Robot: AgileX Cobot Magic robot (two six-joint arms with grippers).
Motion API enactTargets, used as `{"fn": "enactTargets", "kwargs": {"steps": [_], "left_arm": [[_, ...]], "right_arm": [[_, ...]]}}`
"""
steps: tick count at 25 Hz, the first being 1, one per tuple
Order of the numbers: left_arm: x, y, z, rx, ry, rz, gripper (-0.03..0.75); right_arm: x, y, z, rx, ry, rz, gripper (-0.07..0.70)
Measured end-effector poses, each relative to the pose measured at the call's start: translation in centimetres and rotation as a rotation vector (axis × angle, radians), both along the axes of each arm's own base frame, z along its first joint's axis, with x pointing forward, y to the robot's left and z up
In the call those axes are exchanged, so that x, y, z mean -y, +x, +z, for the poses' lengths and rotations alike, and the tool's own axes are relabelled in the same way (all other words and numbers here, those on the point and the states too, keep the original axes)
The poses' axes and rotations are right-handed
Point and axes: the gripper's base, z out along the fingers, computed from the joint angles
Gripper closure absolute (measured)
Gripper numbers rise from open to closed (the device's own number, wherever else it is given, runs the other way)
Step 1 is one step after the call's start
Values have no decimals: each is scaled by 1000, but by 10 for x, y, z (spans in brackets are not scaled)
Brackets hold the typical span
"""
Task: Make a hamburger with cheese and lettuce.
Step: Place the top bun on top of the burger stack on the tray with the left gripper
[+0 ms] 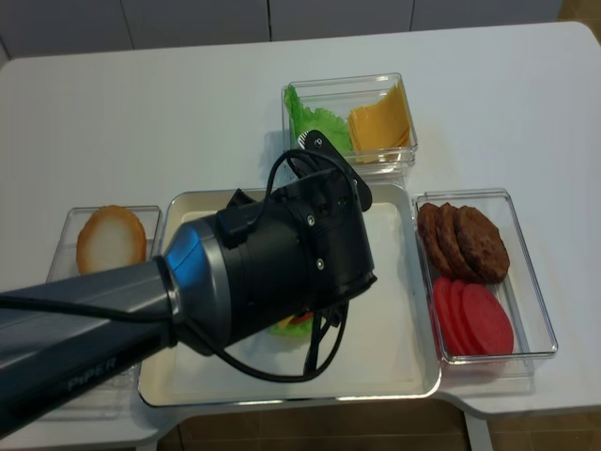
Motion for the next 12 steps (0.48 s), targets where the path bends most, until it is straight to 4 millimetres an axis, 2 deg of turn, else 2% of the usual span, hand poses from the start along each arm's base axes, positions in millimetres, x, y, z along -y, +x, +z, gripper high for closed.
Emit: {"fn": "enactTargets", "kwargs": {"steps": [12], "left_arm": [[1,0,0,2,-11,-7,299]], "right_arm": [[0,0,0,0,0,0,185]]}}
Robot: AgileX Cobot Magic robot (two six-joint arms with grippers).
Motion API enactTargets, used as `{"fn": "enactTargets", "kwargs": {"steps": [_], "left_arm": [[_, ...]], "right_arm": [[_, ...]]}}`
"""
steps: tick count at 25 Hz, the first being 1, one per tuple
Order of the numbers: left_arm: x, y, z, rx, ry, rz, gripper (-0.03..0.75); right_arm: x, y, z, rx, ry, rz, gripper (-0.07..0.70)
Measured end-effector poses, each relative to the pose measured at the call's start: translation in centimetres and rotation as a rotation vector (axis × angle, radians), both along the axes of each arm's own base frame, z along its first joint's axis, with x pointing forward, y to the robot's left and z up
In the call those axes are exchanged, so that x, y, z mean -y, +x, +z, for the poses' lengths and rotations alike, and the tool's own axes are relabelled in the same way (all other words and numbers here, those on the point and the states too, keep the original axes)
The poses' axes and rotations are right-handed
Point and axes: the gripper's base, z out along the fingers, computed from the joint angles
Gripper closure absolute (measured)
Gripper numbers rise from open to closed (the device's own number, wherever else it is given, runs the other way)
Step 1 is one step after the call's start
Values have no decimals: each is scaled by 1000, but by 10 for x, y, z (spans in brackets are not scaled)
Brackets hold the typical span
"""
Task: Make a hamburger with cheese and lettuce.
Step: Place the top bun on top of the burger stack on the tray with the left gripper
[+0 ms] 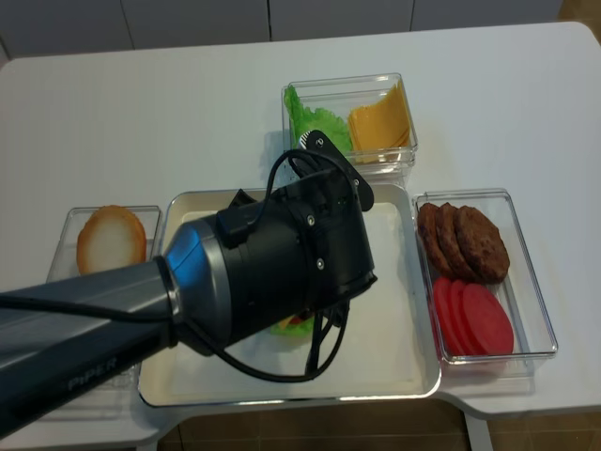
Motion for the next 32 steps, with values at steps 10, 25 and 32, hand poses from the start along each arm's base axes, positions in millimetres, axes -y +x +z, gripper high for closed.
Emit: {"fn": "enactTargets", "kwargs": {"steps": [10,25,32], "left_arm": [[1,-2,-1,-21,-15,6,223],[4,-1,-1,-10,-40,-15,128],[4,-1,-1,-10,-40,-15,125]], "right_arm": [[0,0,0,0,0,0,185],[0,0,0,0,1,-1,185],[0,0,0,0,1,-1,185]]}}
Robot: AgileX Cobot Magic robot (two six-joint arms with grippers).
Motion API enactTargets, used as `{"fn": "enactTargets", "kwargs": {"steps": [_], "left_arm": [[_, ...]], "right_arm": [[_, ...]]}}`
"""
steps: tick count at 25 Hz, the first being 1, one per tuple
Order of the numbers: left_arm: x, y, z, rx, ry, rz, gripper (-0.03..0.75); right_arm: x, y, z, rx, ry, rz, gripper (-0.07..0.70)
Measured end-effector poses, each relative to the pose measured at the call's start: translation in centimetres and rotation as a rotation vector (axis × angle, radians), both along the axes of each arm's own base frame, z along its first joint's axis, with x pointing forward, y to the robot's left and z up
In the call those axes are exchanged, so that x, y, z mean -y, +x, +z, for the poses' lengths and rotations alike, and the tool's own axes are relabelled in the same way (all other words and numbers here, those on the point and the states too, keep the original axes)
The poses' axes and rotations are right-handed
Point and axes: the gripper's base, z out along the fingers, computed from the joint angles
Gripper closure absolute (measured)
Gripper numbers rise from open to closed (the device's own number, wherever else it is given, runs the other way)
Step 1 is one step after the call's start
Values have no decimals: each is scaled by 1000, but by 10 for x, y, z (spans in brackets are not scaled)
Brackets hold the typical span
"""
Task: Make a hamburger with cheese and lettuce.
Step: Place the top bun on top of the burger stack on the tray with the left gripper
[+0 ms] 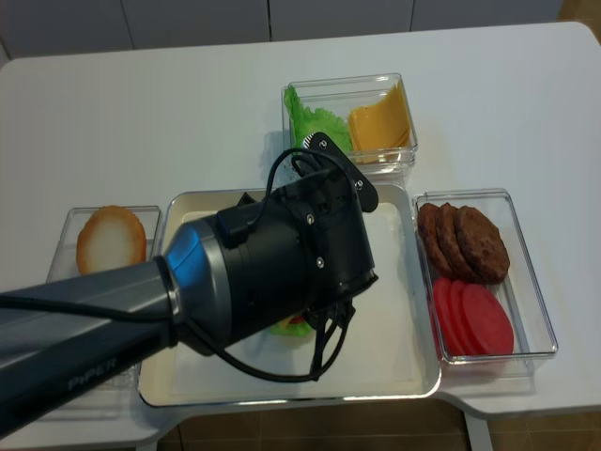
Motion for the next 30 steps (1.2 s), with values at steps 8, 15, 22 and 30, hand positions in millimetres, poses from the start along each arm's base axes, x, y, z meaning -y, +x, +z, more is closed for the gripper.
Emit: {"fn": "enactTargets", "kwargs": {"steps": [8,15,22,30], "left_arm": [[0,1,0,6,1,-4,125],[-1,2,2,28,15,-11,125],[-5,7,2,30,16,5,125],[-2,6,0,4,-21,7,125]], "right_arm": [[0,0,0,0,0,0,185],[0,0,0,0,0,0,185],[0,0,0,0,0,0,185],[0,0,0,0,-2,1,185]]}}
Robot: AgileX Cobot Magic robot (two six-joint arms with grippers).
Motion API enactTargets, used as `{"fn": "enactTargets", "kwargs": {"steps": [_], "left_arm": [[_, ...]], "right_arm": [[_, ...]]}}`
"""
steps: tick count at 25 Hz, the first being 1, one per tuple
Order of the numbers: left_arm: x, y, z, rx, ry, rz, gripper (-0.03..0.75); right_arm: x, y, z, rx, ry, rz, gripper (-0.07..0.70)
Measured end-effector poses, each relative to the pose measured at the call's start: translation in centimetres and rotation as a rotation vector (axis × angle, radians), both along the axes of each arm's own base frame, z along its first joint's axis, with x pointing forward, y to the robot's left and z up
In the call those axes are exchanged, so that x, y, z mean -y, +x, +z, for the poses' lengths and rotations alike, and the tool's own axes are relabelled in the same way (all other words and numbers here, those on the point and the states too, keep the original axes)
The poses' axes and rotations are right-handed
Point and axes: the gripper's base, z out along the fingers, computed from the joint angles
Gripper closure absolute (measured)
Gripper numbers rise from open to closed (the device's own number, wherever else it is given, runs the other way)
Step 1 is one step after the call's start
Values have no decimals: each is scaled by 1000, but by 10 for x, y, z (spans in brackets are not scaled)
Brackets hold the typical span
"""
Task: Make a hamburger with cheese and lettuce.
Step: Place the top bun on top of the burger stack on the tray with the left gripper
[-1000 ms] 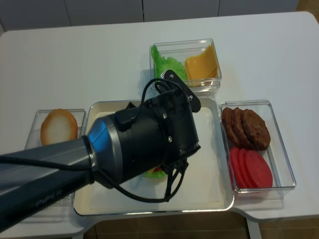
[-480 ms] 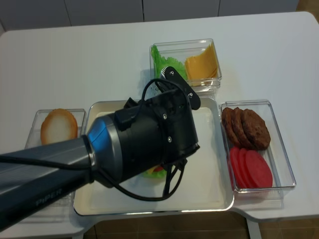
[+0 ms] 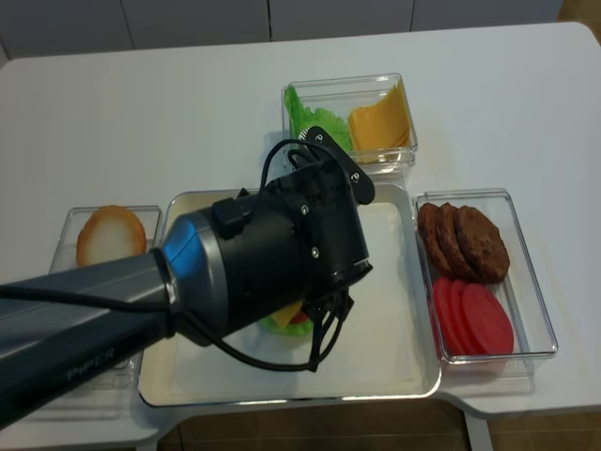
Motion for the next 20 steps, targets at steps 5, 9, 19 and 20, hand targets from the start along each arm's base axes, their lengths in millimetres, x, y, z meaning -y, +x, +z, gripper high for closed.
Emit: {"fn": "enactTargets", "kwargs": {"steps": [5,9,19,20], "left_arm": [[1,0,0,-2,-9,-3,113],[3,0,-1,-5,-30,-10,59],[5,-2,-2,-23,-54,-9,37],[5,-2,-2,-24,-54,-8,37]], "right_arm": [[0,0,0,0,-2,1,185],[0,0,0,0,-2,1,185],[0,0,0,1,-3,2,185],[0,0,0,1,-3,2,185]]}}
